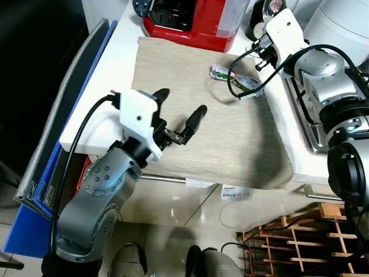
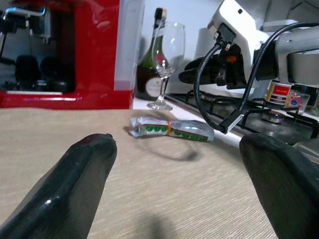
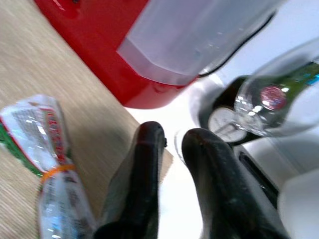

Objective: Restocking fridge

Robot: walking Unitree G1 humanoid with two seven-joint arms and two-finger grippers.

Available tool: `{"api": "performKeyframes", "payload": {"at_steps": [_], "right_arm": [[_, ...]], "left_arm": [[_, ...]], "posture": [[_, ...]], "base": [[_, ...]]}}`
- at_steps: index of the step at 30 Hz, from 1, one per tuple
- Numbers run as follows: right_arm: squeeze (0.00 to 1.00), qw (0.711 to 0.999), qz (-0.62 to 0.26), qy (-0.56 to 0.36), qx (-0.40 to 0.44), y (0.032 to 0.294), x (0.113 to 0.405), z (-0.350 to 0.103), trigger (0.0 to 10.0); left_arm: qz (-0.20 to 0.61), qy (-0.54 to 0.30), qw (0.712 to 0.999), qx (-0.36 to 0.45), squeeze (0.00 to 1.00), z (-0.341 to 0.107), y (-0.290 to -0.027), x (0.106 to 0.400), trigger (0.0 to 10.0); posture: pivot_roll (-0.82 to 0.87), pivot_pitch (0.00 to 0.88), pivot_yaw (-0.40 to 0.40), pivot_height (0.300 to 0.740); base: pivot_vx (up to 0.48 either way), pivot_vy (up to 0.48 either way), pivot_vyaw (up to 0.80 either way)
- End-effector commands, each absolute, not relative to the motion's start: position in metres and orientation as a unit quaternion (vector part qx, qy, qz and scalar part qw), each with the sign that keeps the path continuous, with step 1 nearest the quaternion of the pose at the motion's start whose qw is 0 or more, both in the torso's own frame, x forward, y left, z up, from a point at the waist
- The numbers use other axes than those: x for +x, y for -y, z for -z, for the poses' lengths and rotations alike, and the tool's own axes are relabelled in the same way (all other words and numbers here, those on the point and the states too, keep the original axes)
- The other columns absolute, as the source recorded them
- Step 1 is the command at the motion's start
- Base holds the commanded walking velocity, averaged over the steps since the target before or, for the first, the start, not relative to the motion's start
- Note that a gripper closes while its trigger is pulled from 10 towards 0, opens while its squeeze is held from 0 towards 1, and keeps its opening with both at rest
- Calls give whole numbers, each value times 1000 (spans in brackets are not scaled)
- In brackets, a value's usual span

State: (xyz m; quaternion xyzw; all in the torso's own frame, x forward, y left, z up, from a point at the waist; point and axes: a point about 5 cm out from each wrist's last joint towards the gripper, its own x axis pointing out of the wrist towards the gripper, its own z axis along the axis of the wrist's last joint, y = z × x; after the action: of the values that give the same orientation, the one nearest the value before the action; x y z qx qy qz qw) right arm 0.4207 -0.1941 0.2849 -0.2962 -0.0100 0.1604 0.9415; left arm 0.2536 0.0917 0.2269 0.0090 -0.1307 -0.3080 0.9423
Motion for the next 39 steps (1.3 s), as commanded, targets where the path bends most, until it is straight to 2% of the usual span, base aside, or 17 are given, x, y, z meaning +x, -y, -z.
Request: {"api": "performKeyframes", "payload": {"at_steps": [1, 3, 5, 10, 19, 33, 39], "right_arm": [[1000, 947, -145, 15, -286, 203, 420, -296, 10000], [1000, 954, -143, 3, -265, 207, 419, -292, 10000], [1000, 955, -144, -5, -258, 208, 419, -289, 10000], [1000, 952, -158, -33, -258, 206, 419, -275, 10000], [1000, 938, -201, -64, -276, 194, 419, -259, 10000], [1000, 931, -207, -79, -290, 192, 418, -254, 10000], [1000, 927, -206, -94, -300, 189, 418, -248, 10000]], "left_arm": [[323, 153, 934, 21, 0, -231, -84, 253, 10000], [327, 231, 915, 45, 0, -251, -78, 246, 10000], [333, 260, 904, 60, 0, -259, -74, 242, 10000], [360, 268, 891, 66, 0, -260, -64, 237, 10000], [349, 248, 902, 55, 0, -248, -68, 238, 10000], [332, 241, 910, 56, 0, -247, -76, 237, 10000], [306, 232, 922, 52, 0, -243, -82, 233, 10000]], "posture": [[111, 92, -127, 740], [126, 84, -138, 740], [128, 83, -140, 740], [133, 87, -145, 740], [154, 108, -162, 740], [183, 114, -173, 740], [206, 124, -208, 740]], "base": [[0, 0, 0], [0, 0, 0], [0, 0, 0], [0, 0, 0], [0, 0, 0], [0, 0, 0], [0, 0, 0]]}}
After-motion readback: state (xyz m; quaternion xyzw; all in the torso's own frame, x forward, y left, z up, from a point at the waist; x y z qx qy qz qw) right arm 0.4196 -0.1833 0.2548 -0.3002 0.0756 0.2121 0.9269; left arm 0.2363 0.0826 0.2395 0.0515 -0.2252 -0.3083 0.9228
